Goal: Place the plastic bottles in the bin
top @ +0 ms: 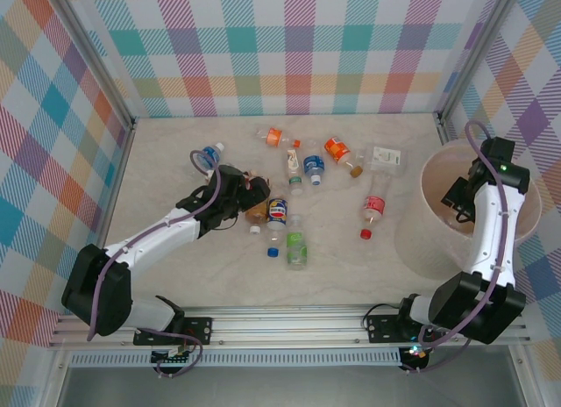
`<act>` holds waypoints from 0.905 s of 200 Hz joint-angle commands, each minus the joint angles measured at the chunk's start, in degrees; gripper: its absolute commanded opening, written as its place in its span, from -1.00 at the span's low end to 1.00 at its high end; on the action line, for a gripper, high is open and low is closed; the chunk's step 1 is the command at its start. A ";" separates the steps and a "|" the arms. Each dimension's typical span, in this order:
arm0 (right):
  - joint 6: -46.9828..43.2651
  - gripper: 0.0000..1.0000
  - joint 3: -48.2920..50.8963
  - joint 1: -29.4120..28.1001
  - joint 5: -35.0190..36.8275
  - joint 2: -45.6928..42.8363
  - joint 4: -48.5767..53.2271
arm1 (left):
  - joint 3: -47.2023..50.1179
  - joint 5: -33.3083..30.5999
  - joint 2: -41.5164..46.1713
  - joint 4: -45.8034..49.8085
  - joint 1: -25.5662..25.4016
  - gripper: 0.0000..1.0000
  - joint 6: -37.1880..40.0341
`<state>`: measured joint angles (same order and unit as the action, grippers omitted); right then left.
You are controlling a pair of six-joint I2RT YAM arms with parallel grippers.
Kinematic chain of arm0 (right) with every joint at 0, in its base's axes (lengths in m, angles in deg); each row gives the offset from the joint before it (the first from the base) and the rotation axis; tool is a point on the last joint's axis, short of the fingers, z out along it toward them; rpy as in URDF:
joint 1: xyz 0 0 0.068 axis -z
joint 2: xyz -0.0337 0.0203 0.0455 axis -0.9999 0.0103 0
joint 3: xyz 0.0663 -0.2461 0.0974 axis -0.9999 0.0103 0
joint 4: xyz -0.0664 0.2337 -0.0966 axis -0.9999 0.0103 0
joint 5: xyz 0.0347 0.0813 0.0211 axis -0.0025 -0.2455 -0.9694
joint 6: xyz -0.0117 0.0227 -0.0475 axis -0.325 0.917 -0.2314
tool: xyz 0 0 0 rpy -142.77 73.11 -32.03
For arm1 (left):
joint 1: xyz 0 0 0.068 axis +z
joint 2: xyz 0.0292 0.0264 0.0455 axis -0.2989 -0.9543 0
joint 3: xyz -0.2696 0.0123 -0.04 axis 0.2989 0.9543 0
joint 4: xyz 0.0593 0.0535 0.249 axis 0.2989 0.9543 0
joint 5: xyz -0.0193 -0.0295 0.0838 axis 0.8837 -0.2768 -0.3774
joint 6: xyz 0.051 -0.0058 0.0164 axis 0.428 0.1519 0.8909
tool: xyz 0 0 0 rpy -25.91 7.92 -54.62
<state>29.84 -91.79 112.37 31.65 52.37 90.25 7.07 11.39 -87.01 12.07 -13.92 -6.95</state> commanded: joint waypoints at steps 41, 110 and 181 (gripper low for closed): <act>2.56 0.31 -0.13 0.50 -4.49 -2.98 -2.97 | -1.27 -6.36 1.75 7.37 0.66 0.99 -0.18; 4.05 0.67 -0.57 0.45 -4.14 -5.51 -3.25 | -1.45 -6.88 1.33 7.84 1.25 1.00 0.11; 6.81 0.99 -4.57 0.38 -10.91 -13.80 -5.61 | -4.33 -9.12 1.10 12.87 4.00 0.99 2.12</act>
<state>34.78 -93.41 112.37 26.08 43.91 87.32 6.02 4.59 -86.84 21.03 -11.97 -6.88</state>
